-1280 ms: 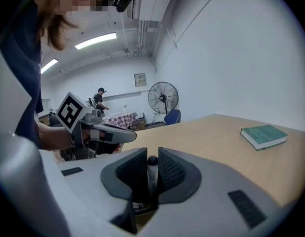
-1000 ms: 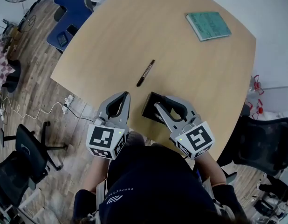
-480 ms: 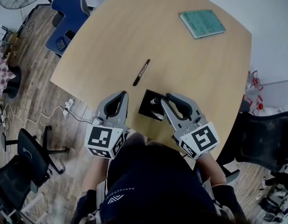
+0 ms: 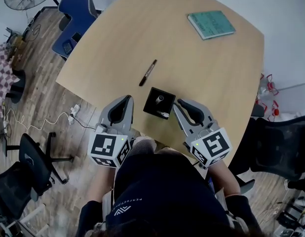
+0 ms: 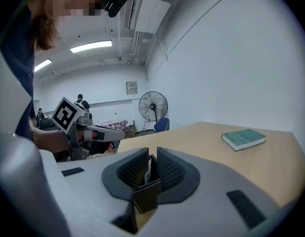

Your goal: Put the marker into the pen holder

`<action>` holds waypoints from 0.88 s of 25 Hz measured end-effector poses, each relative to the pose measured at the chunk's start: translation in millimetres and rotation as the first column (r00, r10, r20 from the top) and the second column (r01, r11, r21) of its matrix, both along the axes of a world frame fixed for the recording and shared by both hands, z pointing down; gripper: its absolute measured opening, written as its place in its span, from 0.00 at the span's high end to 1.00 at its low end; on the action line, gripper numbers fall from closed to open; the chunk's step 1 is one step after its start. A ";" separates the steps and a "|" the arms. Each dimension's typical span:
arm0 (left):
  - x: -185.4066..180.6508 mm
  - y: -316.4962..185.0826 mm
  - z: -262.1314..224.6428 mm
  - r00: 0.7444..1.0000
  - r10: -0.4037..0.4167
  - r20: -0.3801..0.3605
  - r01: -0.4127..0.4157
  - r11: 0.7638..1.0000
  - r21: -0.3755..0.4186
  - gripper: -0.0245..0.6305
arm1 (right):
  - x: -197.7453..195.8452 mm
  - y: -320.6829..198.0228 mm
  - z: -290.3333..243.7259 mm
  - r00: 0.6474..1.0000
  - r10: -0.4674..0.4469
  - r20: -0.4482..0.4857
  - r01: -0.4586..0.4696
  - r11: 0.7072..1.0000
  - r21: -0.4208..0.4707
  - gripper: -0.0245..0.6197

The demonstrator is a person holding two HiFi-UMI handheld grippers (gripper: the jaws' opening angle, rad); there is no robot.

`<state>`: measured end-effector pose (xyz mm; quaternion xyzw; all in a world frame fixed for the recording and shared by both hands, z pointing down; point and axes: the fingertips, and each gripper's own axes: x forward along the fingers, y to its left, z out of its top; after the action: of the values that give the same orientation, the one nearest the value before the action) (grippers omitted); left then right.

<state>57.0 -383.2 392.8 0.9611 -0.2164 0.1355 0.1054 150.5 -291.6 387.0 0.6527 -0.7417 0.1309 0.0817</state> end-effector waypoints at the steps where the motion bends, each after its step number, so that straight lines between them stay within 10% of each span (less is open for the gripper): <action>1: -1.2 2.7 -0.8 1.000 -0.002 -0.002 0.002 1.000 0.002 0.96 | -0.1 2.8 0.0 1.000 0.003 -0.002 -0.003 1.000 0.000 0.89; 22: -26.9 33.4 -10.5 0.999 -0.032 -0.023 0.032 0.999 0.022 0.96 | 4.0 38.4 4.3 0.995 0.098 -0.006 -0.098 0.995 -0.018 0.96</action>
<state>30.1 -349.7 382.3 0.9601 -0.2320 0.1202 0.0992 154.5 -253.2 391.3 0.6879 -0.7074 0.1399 0.0830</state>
